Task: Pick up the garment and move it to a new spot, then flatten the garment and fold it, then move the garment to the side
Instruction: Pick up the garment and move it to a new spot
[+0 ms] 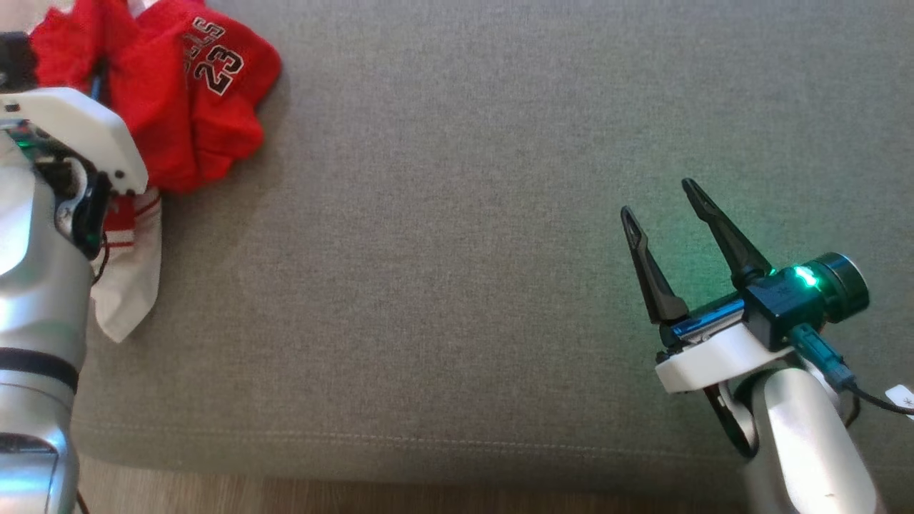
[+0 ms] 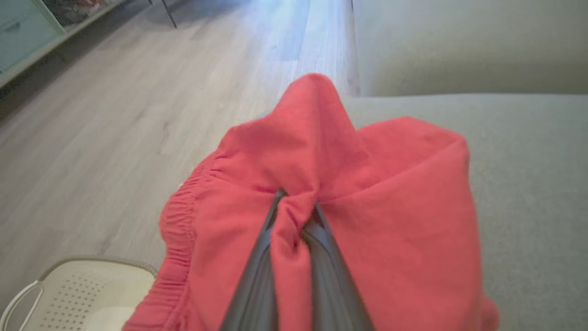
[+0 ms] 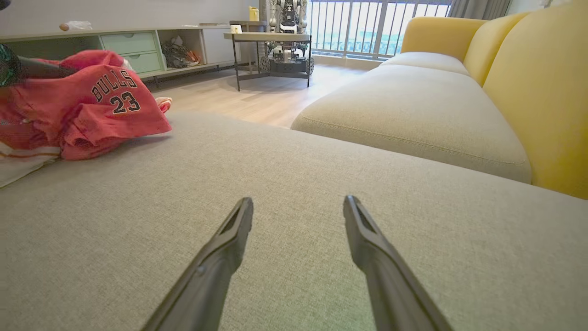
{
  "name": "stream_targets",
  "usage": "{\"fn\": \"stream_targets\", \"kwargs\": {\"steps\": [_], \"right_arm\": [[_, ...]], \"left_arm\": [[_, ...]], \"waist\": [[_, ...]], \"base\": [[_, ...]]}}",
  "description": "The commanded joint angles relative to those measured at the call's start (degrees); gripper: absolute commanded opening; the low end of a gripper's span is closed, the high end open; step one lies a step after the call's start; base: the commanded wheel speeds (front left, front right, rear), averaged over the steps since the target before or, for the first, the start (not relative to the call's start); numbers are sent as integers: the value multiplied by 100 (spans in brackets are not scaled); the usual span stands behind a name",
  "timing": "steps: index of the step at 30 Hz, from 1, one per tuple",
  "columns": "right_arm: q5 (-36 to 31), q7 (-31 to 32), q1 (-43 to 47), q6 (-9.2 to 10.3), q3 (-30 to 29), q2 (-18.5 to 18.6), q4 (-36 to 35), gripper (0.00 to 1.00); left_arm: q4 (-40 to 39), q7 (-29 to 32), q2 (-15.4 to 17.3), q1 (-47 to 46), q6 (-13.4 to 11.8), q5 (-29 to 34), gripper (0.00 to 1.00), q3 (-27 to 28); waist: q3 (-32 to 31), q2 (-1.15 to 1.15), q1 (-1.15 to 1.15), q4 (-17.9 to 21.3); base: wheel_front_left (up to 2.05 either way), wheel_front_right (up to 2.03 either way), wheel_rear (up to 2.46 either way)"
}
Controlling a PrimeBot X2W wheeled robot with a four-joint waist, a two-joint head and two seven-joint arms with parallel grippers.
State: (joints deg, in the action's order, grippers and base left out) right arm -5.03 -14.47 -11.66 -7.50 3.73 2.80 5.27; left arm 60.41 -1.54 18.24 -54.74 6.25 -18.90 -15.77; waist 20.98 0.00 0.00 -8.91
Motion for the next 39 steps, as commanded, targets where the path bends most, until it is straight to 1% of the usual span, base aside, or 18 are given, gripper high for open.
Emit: {"fn": "stream_targets", "kwargs": {"steps": [1,2,5,9,12,15,18,22,25,30,35,39], "right_arm": [[44,-52,-67,1,144,8,-157,100],[78,-52,-41,1,145,8,-134,100],[143,-52,3,1,157,8,-124,100],[269,-52,85,1,204,8,-124,100],[353,-52,86,1,250,8,-160,100],[460,-52,78,1,287,8,-224,100],[567,-52,119,1,361,8,-280,100],[694,-52,176,1,468,8,-399,100],[730,-52,221,1,484,8,-506,100],[712,-52,283,1,405,8,-673,100],[726,-52,271,1,286,8,-781,100],[792,-52,229,1,257,8,-832,100]], "left_arm": [[-183,-251,314,-261,-46,14,0,180],[-230,-589,314,-262,-67,13,0,194],[-381,-993,318,-272,-126,25,0,208],[-766,-1229,280,-201,-227,37,0,227],[-1153,-1272,217,-108,-233,-15,0,243],[-1557,-1264,179,42,-282,-38,0,227],[-2007,-1181,139,286,-473,6,0,178],[-2703,-960,66,751,-707,-32,0,154],[-3316,-826,-16,1125,-863,-39,0,93],[-4105,-635,-307,1728,-1147,-51,0,-88],[-4348,-534,-672,2107,-1335,-80,0,-324],[-4286,-556,-858,2264,-1425,-45,0,-478]], "waist": [[-100,0,0,-12],[-237,0,0,-12],[-459,0,0,10],[-834,0,0,109],[-1042,0,0,274],[-1272,0,0,555],[-1505,0,0,926],[-1730,0,0,1522],[-1781,0,0,1923],[-1712,0,0,2428],[-1472,0,0,2790],[-1256,0,0,2929]], "base": [[0,0,0],[0,0,0],[0,0,0],[0,0,0],[0,0,0],[0,0,0],[0,0,0],[0,0,0],[0,0,0],[0,0,0],[0,0,0],[0,0,0]]}}
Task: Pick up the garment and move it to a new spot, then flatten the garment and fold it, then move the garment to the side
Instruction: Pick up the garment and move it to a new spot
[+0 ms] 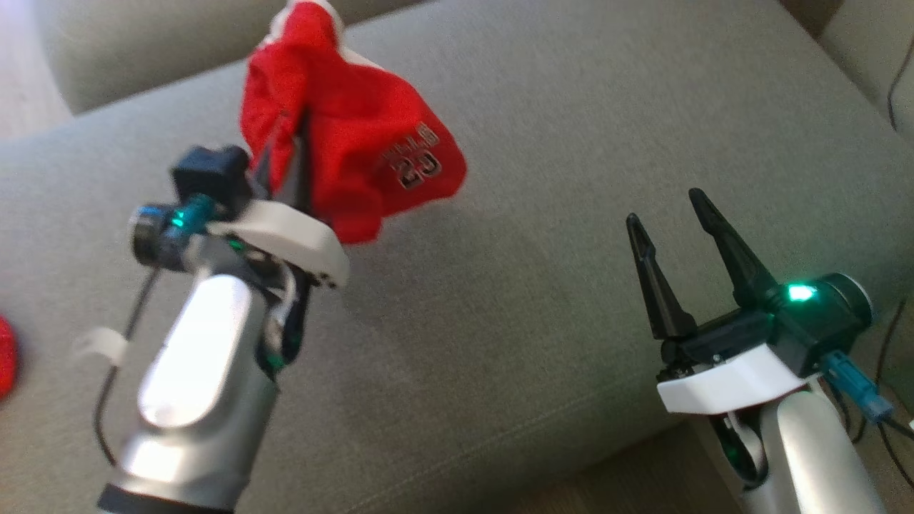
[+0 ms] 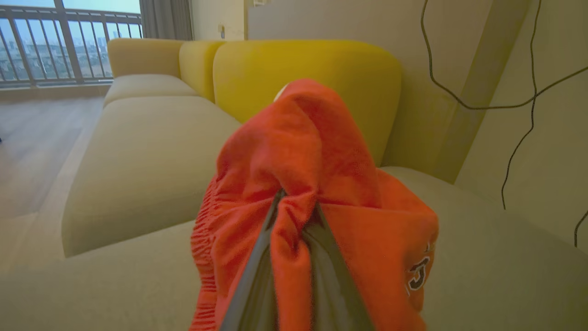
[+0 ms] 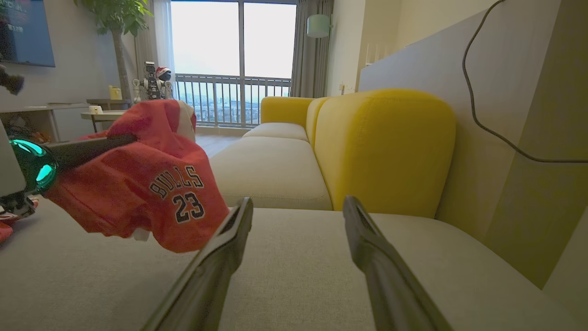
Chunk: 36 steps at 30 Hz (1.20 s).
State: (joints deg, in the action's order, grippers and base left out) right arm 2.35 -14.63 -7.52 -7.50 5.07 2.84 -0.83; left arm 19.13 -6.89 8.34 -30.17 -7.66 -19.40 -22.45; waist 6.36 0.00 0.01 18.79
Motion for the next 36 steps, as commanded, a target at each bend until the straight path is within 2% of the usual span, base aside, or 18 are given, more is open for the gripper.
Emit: {"fn": "stream_targets", "kwargs": {"steps": [1,7,13,14,15,19,25,30,36], "right_arm": [[83,-37,-202,1,116,4,-238,100],[188,-37,-293,1,62,4,-304,100],[223,-37,-380,1,39,4,-280,100],[227,-37,-383,1,39,4,-271,100],[231,-37,-383,1,43,4,-260,100],[230,-37,-321,1,75,4,-179,100],[204,-37,-139,1,151,4,31,100],[227,-37,75,1,201,4,231,100],[245,-37,361,1,142,4,356,100]], "left_arm": [[-105,-44,84,-145,-54,35,0,125],[521,-211,-182,79,-5,223,0,-367],[1202,-308,-425,249,52,115,0,-700],[1252,-346,-452,272,60,101,16,-767],[1291,-381,-473,287,66,83,100,-828],[1222,-592,-523,324,23,-75,100,-921],[532,-774,-541,681,-192,-324,100,-854],[-192,-805,-432,1299,-371,-368,100,-561],[-1143,-809,-230,2116,-431,-250,100,-11]], "waist": [[284,0,-1,188],[670,0,-1,183],[730,0,-1,60],[710,0,-1,24],[684,0,-1,-19],[475,0,-1,-257],[-15,0,-1,-744],[-431,0,-1,-1177],[-704,0,-1,-1643]], "base": [[0,0,0],[0,0,0],[0,0,0],[0,0,0],[0,0,0],[0,0,0],[0,0,0],[0,0,0],[0,0,0]]}}
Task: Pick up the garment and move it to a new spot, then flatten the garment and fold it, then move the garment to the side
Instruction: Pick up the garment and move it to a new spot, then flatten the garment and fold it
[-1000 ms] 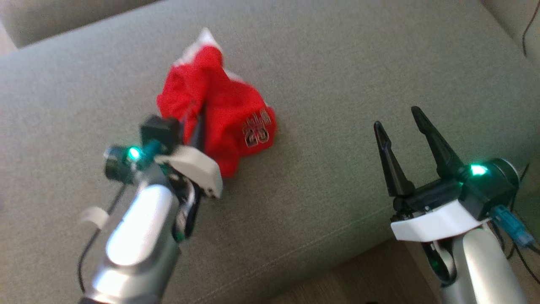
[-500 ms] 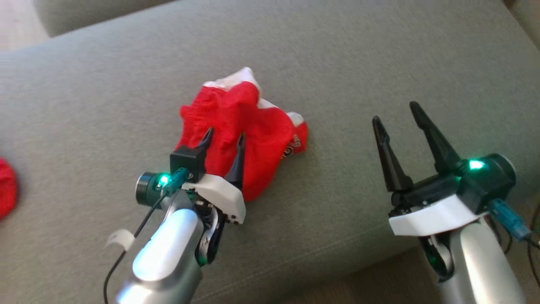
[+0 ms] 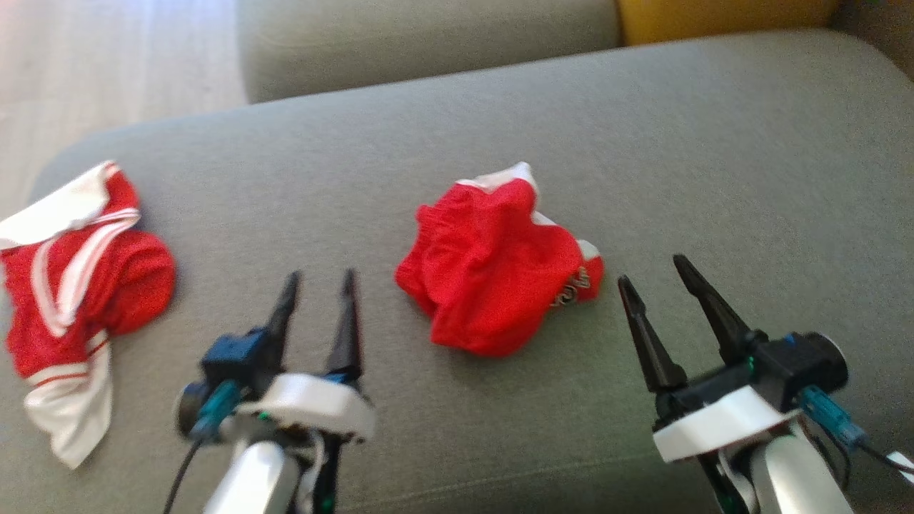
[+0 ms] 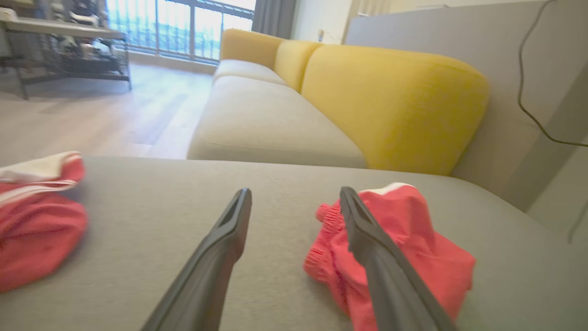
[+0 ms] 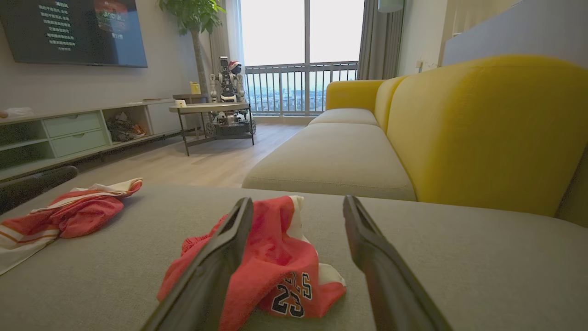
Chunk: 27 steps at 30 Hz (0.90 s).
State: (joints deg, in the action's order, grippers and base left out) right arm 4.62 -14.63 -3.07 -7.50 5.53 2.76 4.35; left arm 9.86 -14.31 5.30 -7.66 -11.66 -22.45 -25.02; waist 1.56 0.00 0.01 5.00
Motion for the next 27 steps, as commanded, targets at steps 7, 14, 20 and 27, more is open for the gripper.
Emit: {"fn": "stream_targets", "kwargs": {"steps": [7,14,20,27], "right_arm": [[-93,-37,235,1,-165,11,-67,100],[-153,-37,557,1,-377,11,-33,100],[-232,-37,762,1,-540,11,-66,100],[-204,-37,810,1,-517,11,0,100]], "left_arm": [[-890,-68,148,812,-91,524,100,945],[-1196,-68,130,1474,-13,1100,100,1244],[-1234,-68,19,1769,212,1325,100,1417],[-1183,-69,-85,1878,435,1555,100,1557]], "waist": [[-371,0,-1,-578],[-507,0,-1,-697],[-604,0,-1,-756],[-649,0,-1,-705]], "base": [[0,0,0],[0,0,0],[0,0,0],[0,0,0]]}}
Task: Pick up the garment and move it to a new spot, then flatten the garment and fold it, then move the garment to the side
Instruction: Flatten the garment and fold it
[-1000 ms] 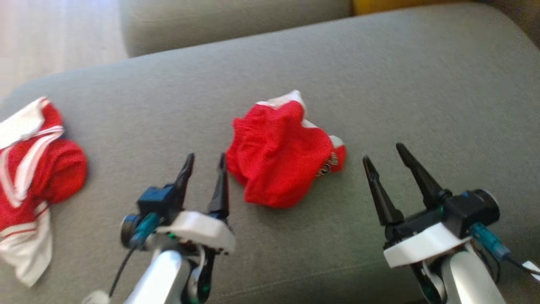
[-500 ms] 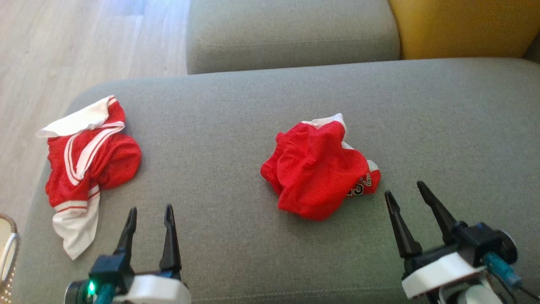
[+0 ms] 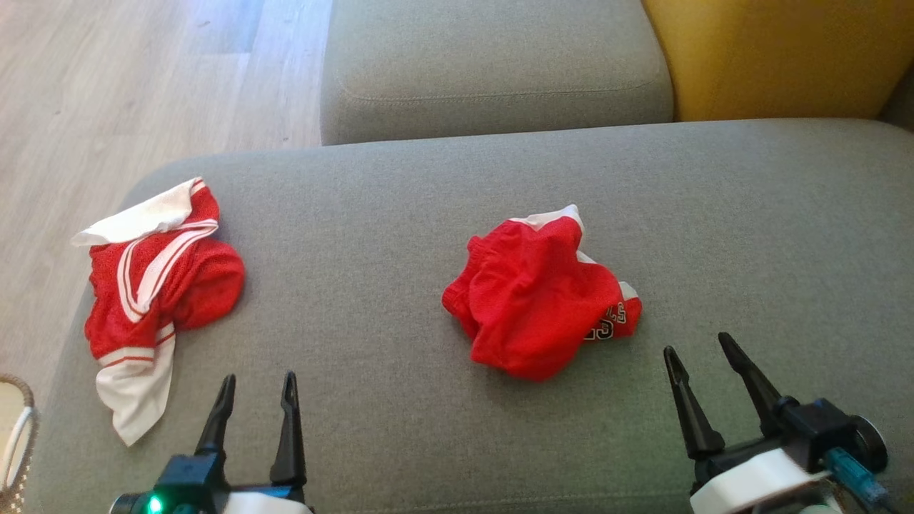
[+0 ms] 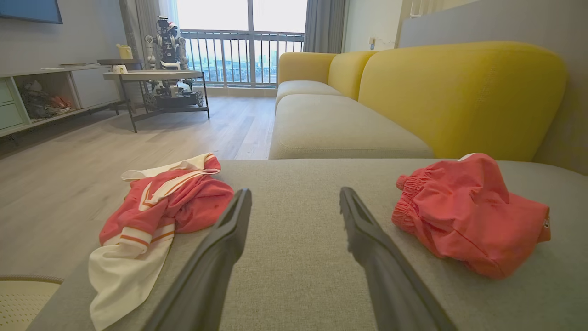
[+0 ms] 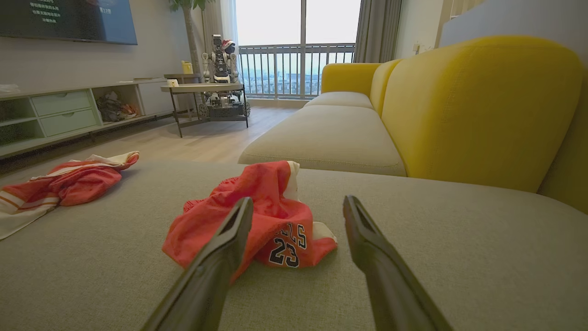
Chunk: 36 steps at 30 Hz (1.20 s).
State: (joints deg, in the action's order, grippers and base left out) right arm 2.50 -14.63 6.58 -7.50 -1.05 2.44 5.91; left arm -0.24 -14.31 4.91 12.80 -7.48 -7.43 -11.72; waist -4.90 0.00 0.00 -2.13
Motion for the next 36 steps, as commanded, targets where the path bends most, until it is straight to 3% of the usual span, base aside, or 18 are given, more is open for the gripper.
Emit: {"fn": "stream_targets", "kwargs": {"steps": [1,36], "right_arm": [[13,-37,-155,1,145,43,-149,100],[-22,-37,-119,1,169,43,-90,100]], "left_arm": [[-160,-69,-58,-155,25,80,100,235],[22,-69,-197,-90,83,243,100,278]], "waist": [[-8,0,0,13],[-112,0,0,10]], "base": [[0,0,0],[0,0,0]]}}
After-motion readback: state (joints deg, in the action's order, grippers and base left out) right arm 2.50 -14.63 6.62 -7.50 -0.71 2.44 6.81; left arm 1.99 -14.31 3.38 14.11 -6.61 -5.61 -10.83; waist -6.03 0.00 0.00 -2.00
